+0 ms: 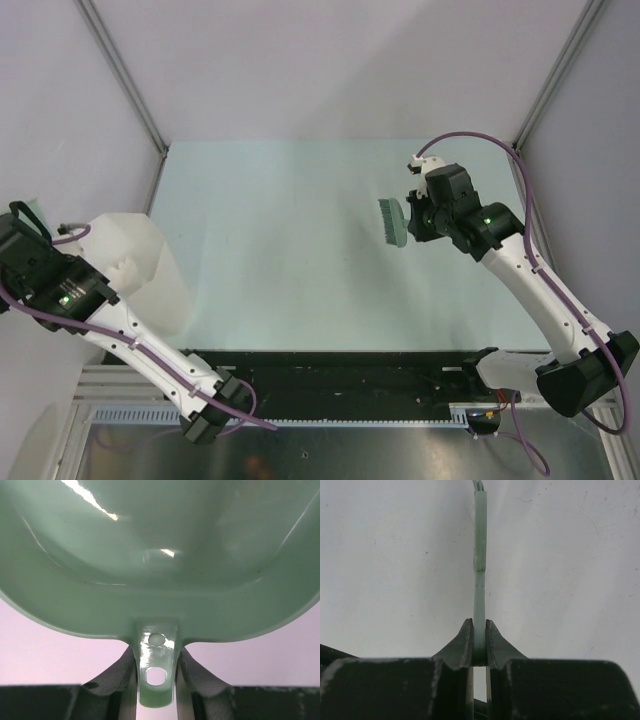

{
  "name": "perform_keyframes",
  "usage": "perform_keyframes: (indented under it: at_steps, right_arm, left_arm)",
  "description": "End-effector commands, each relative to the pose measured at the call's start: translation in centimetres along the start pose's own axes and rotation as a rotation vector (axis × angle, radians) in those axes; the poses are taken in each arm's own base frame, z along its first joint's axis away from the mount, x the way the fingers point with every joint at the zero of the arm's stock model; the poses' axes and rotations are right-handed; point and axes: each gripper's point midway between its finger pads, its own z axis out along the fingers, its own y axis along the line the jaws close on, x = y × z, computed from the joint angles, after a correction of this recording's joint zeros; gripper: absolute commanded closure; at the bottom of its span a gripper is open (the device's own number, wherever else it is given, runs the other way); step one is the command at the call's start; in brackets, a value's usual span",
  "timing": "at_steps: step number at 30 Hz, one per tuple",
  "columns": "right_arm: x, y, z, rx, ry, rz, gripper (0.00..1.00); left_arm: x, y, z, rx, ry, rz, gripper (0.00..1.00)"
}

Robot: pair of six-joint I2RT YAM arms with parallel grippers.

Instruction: Sweep away the paper scraps from the table

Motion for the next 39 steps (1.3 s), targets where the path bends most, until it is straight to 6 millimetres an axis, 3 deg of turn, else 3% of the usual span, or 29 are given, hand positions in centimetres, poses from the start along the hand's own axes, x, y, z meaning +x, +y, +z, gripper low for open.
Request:
perform_keyframes:
  at_steps: [1,4,6,9,13,16,19,20,21,22,24,25,27,28,30,33,37,39]
  right_arm:
    - [-1.5,0.3,-0.8,-0.013,-0.069,-0.013,1.0]
    - [-1.5,0.3,-0.7,-0.012,-0.071,-0.016,1.0]
    - [-1.6,0.2,-0.7,-0.007,-0.073,-0.015,1.0]
    - [-1.5,0.2,-0.5,-0.006,-0.065,-0.016,1.0]
    - [-1.7,0.3,-0.3,-0.01,-0.071,-0.015,1.0]
    - [-1.9,0.3,-0.5,-0.01,-0.082,-0.015,1.0]
    - [-2.0,0.2,-0.8,-0.005,-0.09,-0.013,1.0]
    - [-2.0,0.1,-0.9,-0.002,-0.092,-0.012,1.0]
    - [-1.8,0.0,-1.0,0.003,-0.087,-0.013,1.0]
    - [-1.8,-0.1,-1.1,0.011,-0.088,-0.012,1.0]
    - [-1.7,-0.5,-1.4,0.025,-0.085,-0.008,1.0]
    - [-1.7,-0.7,-1.5,0.036,-0.087,-0.004,1.0]
    - [-1.4,-1.1,-1.6,0.055,-0.08,0.005,1.0]
    - [-1.5,-1.5,-1.9,0.068,-0.087,0.013,1.0]
    - [-1.3,-2.0,-2.2,0.086,-0.084,0.023,1.0]
    - [-1.2,-2.9,-3.0,0.114,-0.092,0.035,1.0]
    - [-1.1,-3.6,-3.5,0.139,-0.097,0.046,1.0]
    - [-1.0,-3.7,-3.4,0.142,-0.095,0.047,1.0]
  left_arm:
    - [1.7,3.1,-1.4,-0.089,0.061,0.145,1.0]
    - [1.2,4.6,-2.0,-0.157,0.01,0.117,1.0]
    - [0.1,7.5,-3.5,-0.288,-0.115,0.057,1.0]
    - [-1.2,9.9,-4.9,-0.383,-0.268,-0.142,1.0]
    - [-3.2,11.0,-4.8,-0.377,-0.364,-0.325,1.0]
    - [-6.8,11.7,-4.2,-0.336,-0.476,-0.417,1.0]
    - [-9.1,11.7,-3.8,-0.273,-0.502,-0.523,1.0]
    - [-11.7,12.1,-4.4,-0.246,-0.58,-0.517,1.0]
    - [-13.0,11.9,-4.9,-0.212,-0.618,-0.562,1.0]
    - [-16.2,12.2,-6.2,-0.18,-0.712,-0.545,1.0]
    - [-18.8,11.1,-7.8,-0.09,-0.774,-0.579,1.0]
    - [-22.0,10.9,-9.6,-0.047,-0.856,-0.541,1.0]
    - [-25.5,9.1,-12.3,0.06,-0.945,-0.533,1.0]
    - [-28.5,7.9,-14.2,0.123,-1.008,-0.472,1.0]
    - [-32.1,5.5,-17.2,0.282,-1.12,-0.469,1.0]
    - [-37.6,0.4,-22.3,0.635,-1.241,-0.45,1.0]
    - [-43.6,-6.3,-24.6,0.921,-1.101,-0.403,1.0]
    - [-45.1,-9.0,-25.4,1.053,-1.047,-0.386,1.0]
